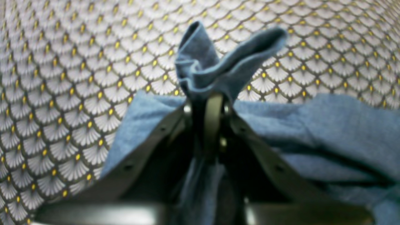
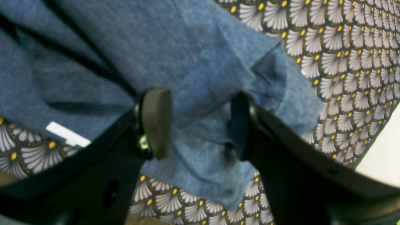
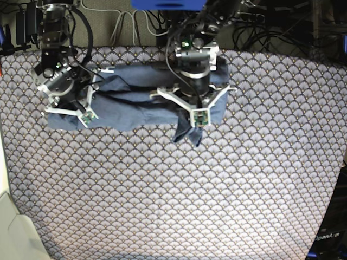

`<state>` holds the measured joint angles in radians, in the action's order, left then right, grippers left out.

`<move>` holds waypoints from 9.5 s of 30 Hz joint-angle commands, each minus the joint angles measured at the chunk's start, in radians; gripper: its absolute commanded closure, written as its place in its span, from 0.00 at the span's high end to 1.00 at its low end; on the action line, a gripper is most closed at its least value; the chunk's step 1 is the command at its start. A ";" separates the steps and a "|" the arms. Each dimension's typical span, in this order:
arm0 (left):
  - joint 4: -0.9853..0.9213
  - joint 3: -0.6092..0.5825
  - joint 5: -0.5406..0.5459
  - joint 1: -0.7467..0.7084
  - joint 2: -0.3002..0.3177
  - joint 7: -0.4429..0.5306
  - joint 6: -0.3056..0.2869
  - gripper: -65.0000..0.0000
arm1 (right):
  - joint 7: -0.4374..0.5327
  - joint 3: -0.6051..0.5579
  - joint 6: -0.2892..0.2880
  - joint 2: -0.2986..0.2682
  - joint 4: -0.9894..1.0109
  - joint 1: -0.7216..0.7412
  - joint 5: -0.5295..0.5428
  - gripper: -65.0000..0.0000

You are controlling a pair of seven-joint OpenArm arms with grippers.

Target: Fold the T-shirt properly

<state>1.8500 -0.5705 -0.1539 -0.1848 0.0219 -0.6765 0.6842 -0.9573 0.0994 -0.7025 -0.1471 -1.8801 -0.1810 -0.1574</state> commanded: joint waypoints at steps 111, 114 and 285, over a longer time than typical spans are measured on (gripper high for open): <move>0.106 0.140 0.575 0.026 0.468 0.122 -0.008 0.75 | 0.014 0.325 0.004 0.033 0.184 0.180 0.003 0.62; 0.106 0.140 0.575 0.026 0.468 0.122 -0.008 0.75 | 0.014 0.334 0.004 0.031 0.198 0.186 0.003 0.62; 0.052 0.353 0.564 -0.155 0.502 0.013 -0.007 0.75 | 0.018 -0.547 0.004 0.303 0.037 0.053 0.006 0.00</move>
<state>1.8851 -0.2241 0.4236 -0.3359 0.5125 -0.6777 0.6739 -0.9577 -0.4442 -0.7021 0.1417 -1.8290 -0.1333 -0.1650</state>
